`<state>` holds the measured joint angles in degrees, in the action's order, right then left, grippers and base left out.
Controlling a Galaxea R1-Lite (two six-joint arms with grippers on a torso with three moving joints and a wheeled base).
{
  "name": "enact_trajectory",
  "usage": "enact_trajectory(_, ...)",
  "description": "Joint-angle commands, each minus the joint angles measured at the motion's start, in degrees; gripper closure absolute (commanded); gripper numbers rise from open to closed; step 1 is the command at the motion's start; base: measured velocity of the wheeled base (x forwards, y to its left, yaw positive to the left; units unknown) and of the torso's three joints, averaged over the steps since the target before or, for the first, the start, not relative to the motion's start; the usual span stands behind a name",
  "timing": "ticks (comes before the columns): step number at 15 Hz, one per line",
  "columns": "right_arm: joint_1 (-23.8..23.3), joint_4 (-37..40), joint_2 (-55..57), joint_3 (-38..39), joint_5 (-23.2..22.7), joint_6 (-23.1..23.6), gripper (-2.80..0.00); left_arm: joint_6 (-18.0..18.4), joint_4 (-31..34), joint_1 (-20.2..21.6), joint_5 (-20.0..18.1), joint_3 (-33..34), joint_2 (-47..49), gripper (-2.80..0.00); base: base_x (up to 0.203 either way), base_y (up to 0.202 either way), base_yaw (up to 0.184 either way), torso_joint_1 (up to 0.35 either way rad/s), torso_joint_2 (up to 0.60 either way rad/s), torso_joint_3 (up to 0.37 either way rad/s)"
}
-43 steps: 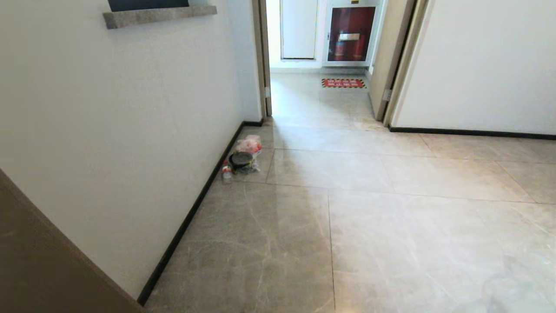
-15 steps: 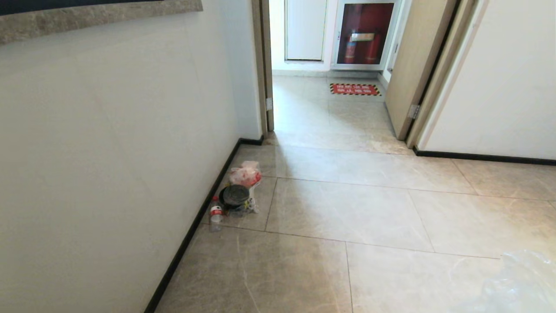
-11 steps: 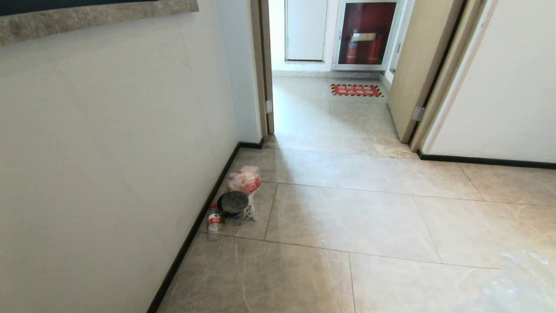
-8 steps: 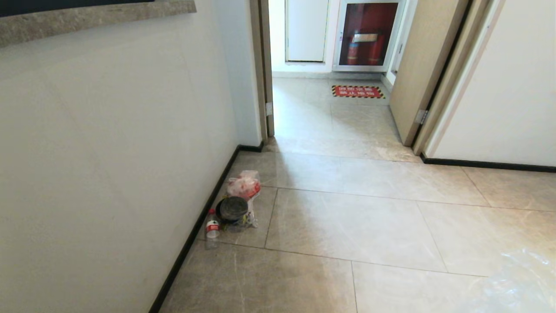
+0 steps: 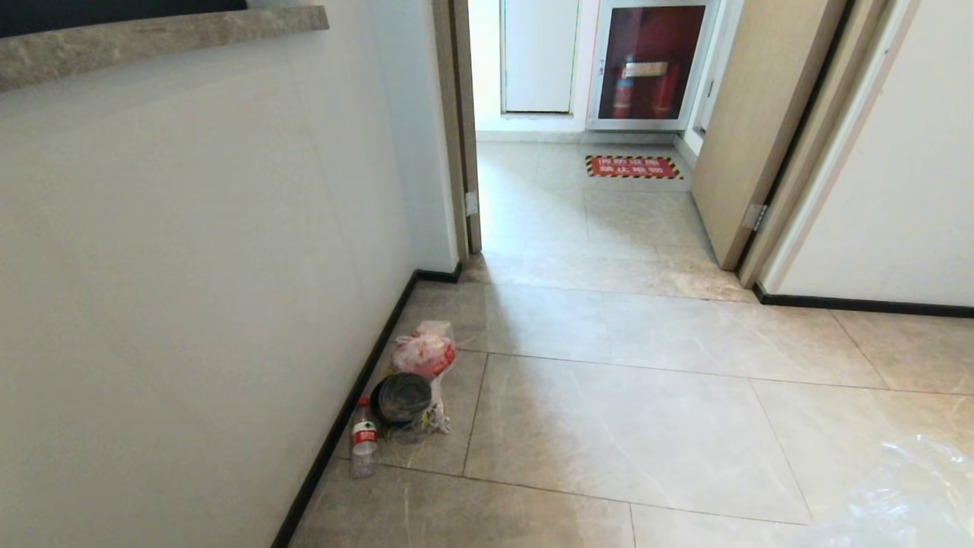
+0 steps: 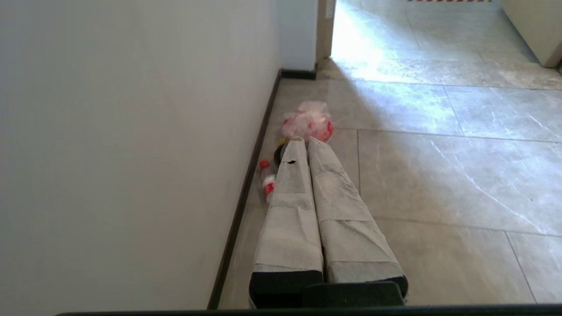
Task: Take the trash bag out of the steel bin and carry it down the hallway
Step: Put the trash bag at the door
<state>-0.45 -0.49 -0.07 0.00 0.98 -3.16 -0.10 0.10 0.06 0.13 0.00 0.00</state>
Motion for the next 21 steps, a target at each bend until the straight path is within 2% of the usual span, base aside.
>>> enact_trajectory(1, 0.09, -0.04, -0.01, 0.09, -0.01, -0.01, 0.00, 0.01, 0.07, -0.06, -0.04, 0.00, 0.00, 0.00, 0.194, 0.000, 0.001, 0.002, -0.01, 0.004)
enact_trajectory(10, 0.01, -0.04, -0.01, 0.09, -0.01, -0.01, 0.00, 0.10, 0.07, -0.06, -0.05, 0.00, 0.00, 0.00, 0.188, 0.000, 0.001, 0.005, 0.00, 0.004)
enact_trajectory(21, 0.01, -0.04, 0.07, 0.09, -0.01, -0.01, 0.00, 0.01, 0.07, -0.06, -0.01, 0.00, 0.00, 0.00, 0.006, -0.007, 0.001, 0.000, 0.00, 0.000)
